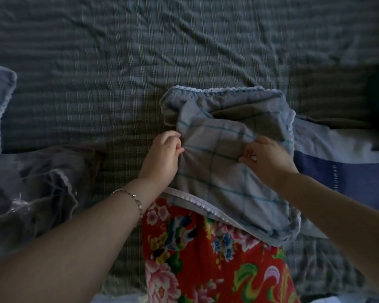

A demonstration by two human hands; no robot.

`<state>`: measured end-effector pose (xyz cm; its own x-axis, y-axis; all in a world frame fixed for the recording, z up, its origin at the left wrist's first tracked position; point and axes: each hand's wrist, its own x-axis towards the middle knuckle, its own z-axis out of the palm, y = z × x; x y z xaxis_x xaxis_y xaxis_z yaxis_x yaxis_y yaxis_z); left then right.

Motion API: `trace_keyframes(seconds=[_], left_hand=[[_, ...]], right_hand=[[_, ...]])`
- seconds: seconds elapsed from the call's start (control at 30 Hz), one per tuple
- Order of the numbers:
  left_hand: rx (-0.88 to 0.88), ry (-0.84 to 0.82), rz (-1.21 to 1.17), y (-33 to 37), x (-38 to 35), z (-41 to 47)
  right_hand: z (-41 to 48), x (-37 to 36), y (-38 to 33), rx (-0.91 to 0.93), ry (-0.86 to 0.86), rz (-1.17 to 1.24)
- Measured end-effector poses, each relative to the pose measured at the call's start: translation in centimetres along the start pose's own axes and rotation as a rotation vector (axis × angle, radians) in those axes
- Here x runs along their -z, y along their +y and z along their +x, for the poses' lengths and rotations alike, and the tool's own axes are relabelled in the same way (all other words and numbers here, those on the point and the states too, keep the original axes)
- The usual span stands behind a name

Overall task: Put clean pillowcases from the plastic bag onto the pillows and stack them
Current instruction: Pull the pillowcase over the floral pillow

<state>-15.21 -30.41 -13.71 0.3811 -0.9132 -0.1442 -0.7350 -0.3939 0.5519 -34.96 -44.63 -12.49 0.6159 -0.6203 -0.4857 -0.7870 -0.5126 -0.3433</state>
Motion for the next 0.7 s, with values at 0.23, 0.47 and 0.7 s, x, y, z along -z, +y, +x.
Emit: trace_keyframes(seconds=[0.23,0.47,0.7], left_hand=[[-0.125,-0.101,-0.124,2.0,3.0,-2.6],[-0.157,-0.499,0.204,-0.8,2.2,-1.6],[0.030,-0.007,-0.152,1.0,3.0,-1.0]], right_hand=[[-4.2,0.9,1.4,0.320,0.282,0.120],[-6.2,-1.4,2.6,0.456,0.229,-0.022],[-4.9,-2.4,2.7,0.367,0.229,-0.121]])
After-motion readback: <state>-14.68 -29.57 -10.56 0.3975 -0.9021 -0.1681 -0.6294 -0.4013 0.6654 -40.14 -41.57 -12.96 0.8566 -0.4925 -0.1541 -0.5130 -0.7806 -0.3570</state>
